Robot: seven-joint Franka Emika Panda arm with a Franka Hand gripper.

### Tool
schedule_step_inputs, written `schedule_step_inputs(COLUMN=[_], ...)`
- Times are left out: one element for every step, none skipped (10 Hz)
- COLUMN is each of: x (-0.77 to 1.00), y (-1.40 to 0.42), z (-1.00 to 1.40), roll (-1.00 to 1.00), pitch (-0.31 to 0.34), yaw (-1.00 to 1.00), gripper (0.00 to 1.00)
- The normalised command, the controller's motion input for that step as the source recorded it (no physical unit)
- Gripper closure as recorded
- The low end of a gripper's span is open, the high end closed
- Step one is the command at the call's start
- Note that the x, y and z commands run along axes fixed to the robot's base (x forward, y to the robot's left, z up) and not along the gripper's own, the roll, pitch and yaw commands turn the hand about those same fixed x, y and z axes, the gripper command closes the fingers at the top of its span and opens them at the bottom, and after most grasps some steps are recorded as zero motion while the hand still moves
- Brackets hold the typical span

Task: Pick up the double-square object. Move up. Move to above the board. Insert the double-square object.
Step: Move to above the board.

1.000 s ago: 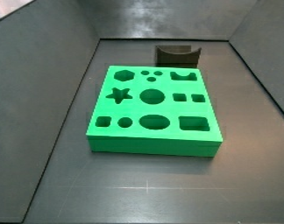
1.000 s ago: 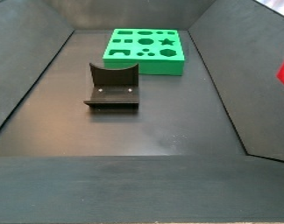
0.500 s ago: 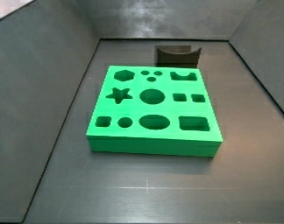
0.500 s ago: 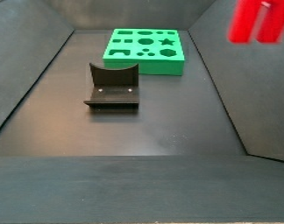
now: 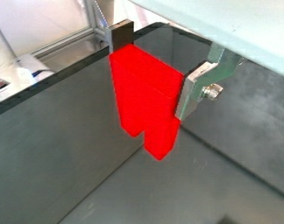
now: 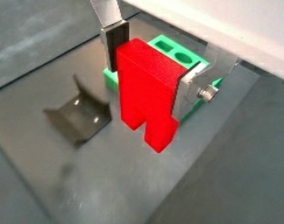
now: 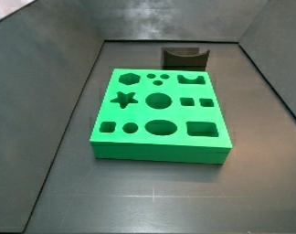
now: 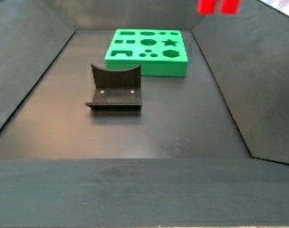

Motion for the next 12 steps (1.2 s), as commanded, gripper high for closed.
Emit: schedule_step_inputs(x=[0.30,0.30,0.31,0.32,0.32,0.33,0.34,0.35,0.36,0.39,0.41,0.33], y=[-1.00,-1.00,-1.00,-1.00,-1.00,-1.00,-1.00,-1.00,-1.00,-1.00,-0.99,-0.69], z=[0.12,0.12,0.12,0.13,0.13,0.13,0.13,0.14,0.14,0.14,0.15,0.10], roll=[-0.01,-0.01,-0.02,0.00,-0.01,-0.01,-0.01,0.01,0.01,0.02,0.03,0.06], pitch=[0.038,0.060,0.069,0.103,0.111,0.113,0.108,0.104,0.102,0.120,0.128,0.144], yaw=[0.01,0.01,0.00,0.00,0.01,0.01,0.01,0.01,0.01,0.01,0.01,0.01], gripper=[1.00,1.00,1.00,1.00,1.00,1.00,1.00,1.00,1.00,1.00,1.00,1.00])
